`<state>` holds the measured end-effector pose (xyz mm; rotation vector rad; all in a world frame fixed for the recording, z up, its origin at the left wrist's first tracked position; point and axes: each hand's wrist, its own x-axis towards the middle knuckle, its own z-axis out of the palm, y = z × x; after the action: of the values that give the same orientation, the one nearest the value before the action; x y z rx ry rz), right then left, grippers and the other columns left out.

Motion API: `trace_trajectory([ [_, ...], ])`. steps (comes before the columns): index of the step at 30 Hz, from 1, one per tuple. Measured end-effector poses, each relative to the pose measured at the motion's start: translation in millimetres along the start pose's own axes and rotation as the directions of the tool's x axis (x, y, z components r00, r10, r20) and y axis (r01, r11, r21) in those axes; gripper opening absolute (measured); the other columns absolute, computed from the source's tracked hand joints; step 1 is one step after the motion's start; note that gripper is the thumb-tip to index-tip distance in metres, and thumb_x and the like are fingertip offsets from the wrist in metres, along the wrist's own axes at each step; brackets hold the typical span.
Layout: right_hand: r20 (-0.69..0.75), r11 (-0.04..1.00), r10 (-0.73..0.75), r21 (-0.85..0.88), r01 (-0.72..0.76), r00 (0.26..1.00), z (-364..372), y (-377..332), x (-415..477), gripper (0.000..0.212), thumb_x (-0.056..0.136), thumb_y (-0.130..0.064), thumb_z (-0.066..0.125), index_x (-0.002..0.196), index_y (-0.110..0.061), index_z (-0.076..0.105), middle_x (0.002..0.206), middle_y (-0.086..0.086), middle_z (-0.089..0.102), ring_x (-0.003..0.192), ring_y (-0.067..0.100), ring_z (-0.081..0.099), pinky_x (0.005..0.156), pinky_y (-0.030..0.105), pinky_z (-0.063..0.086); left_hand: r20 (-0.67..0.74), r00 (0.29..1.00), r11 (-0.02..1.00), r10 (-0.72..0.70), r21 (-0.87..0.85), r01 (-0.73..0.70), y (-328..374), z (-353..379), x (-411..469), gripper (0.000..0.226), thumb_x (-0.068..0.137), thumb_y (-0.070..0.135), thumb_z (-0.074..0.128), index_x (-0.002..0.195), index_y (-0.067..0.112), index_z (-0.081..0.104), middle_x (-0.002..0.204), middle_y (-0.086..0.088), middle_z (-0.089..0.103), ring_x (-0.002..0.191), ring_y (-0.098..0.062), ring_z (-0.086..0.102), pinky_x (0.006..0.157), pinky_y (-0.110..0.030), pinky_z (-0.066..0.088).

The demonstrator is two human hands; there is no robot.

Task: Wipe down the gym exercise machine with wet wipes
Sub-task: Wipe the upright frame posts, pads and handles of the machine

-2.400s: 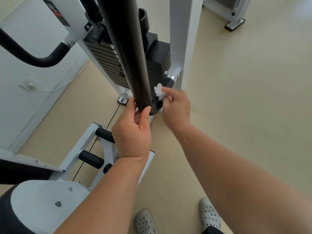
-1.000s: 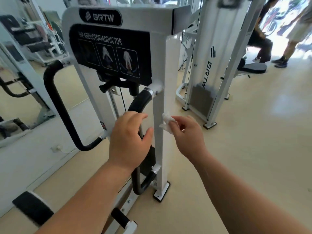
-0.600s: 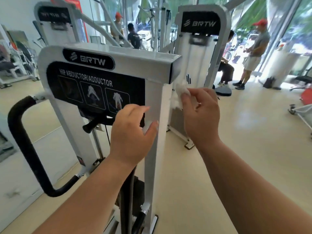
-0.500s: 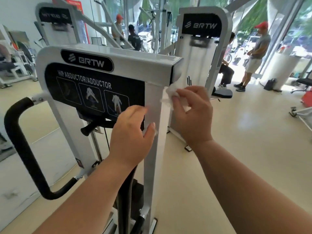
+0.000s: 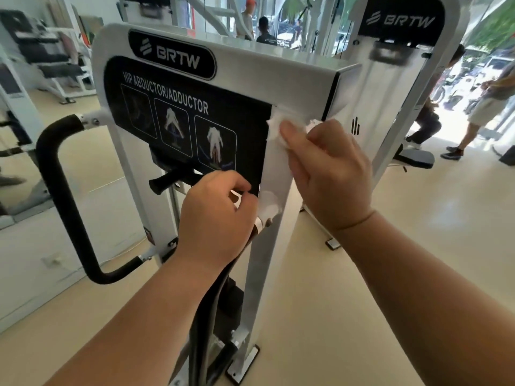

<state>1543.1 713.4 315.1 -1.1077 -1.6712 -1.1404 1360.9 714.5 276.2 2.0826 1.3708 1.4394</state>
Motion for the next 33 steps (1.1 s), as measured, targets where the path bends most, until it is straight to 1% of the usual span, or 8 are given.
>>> trace_trajectory([
  [5, 0.357, 0.994, -0.11, 0.031, 0.106, 0.928, 3, -17, -60, 0.028, 0.101, -0.016, 0.067, 0.128, -0.008, 0.07, 0.077, 0.005, 0.058, 0.058, 0.018, 0.05, 0.047, 0.034, 0.05, 0.022, 0.999, 0.999, 0.038, -0.003, -0.038, -3, 0, 1, 0.01, 0.089, 0.013, 0.065, 0.094, 0.017, 0.072, 0.087, 0.005, 0.067, 0.082, -0.011, 0.063, 0.071, -0.033, 0.057],
  [11, 0.047, 0.995, 0.024, -0.094, -0.019, 0.999, 3, 0, 10, 0.022, 0.097, -0.018, 0.073, 0.118, -0.018, 0.077, 0.061, 0.002, 0.05, 0.045, 0.016, 0.037, 0.044, 0.025, 0.029, 0.037, 0.999, 1.0, -0.014, 0.007, 0.014, -1, 0, 0, 0.008, 0.088, 0.015, 0.066, 0.09, 0.019, 0.072, 0.086, 0.008, 0.066, 0.082, -0.011, 0.063, 0.071, -0.036, 0.056],
  [14, 0.226, 1.0, -0.007, 0.003, 0.006, 0.974, 5, -9, -29, 0.029, 0.094, -0.012, 0.074, 0.123, -0.017, 0.074, 0.064, 0.002, 0.049, 0.046, 0.018, 0.041, 0.042, 0.026, 0.033, 0.034, 0.999, 0.999, 0.038, 0.002, -0.038, -1, 0, 0, 0.01, 0.088, 0.014, 0.064, 0.094, 0.017, 0.072, 0.088, 0.005, 0.067, 0.082, -0.013, 0.063, 0.069, -0.036, 0.056],
  [17, 0.382, 0.995, -0.022, 0.098, -0.016, 0.924, -3, -14, -67, 0.03, 0.093, -0.013, 0.076, 0.123, -0.013, 0.074, 0.067, 0.003, 0.051, 0.048, 0.017, 0.042, 0.04, 0.029, 0.041, 0.035, 0.993, 0.993, 0.113, 0.033, -0.114, 1, 0, -2, 0.016, 0.09, 0.014, 0.063, 0.104, 0.017, 0.07, 0.092, 0.004, 0.068, 0.082, -0.01, 0.061, 0.068, -0.019, 0.051],
  [20, 0.22, 0.98, 0.074, 0.167, -0.113, 0.973, -6, -3, -49, 0.02, 0.096, -0.014, 0.074, 0.115, -0.012, 0.078, 0.073, 0.007, 0.055, 0.053, 0.02, 0.047, 0.042, 0.033, 0.045, 0.037, 0.982, 0.975, 0.185, 0.119, -0.188, 5, 1, -4, 0.023, 0.091, 0.019, 0.06, 0.112, 0.014, 0.068, 0.098, 0.0, 0.067, 0.083, -0.011, 0.06, 0.068, -0.009, 0.041],
  [23, 0.083, 0.93, 0.127, 0.338, -0.147, 0.988, -1, 10, -29, 0.017, 0.1, -0.012, 0.068, 0.112, -0.004, 0.077, 0.08, 0.011, 0.06, 0.06, 0.022, 0.053, 0.048, 0.037, 0.049, 0.03, 0.973, 0.952, 0.23, 0.2, -0.231, 10, 2, -6, 0.037, 0.092, 0.028, 0.052, 0.12, 0.009, 0.065, 0.108, -0.007, 0.068, 0.09, -0.018, 0.064, 0.072, -0.017, 0.045],
  [30, 0.207, 0.844, -0.079, 0.535, -0.045, 0.975, 27, 22, -92, 0.035, 0.092, -0.005, 0.074, 0.119, -0.023, 0.063, 0.082, 0.007, 0.056, 0.06, 0.019, 0.049, 0.043, 0.038, 0.047, 0.039, 0.968, 0.861, 0.247, 0.45, -0.238, 32, 17, -22, 0.046, 0.095, 0.014, 0.054, 0.14, 0.006, 0.056, 0.121, -0.012, 0.067, 0.104, -0.026, 0.064, 0.084, -0.037, 0.057],
  [33, 0.124, 0.772, 0.041, 0.626, -0.11, 0.991, 30, 47, -75, 0.03, 0.091, 0.002, 0.072, 0.114, -0.017, 0.075, 0.083, 0.01, 0.058, 0.062, 0.022, 0.055, 0.048, 0.039, 0.051, 0.011, 0.985, 0.889, 0.172, 0.429, -0.16, 42, 36, -34, 0.05, 0.093, 0.003, 0.057, 0.143, 0.007, 0.053, 0.126, -0.01, 0.065, 0.111, -0.023, 0.058, 0.094, -0.029, 0.046],
])
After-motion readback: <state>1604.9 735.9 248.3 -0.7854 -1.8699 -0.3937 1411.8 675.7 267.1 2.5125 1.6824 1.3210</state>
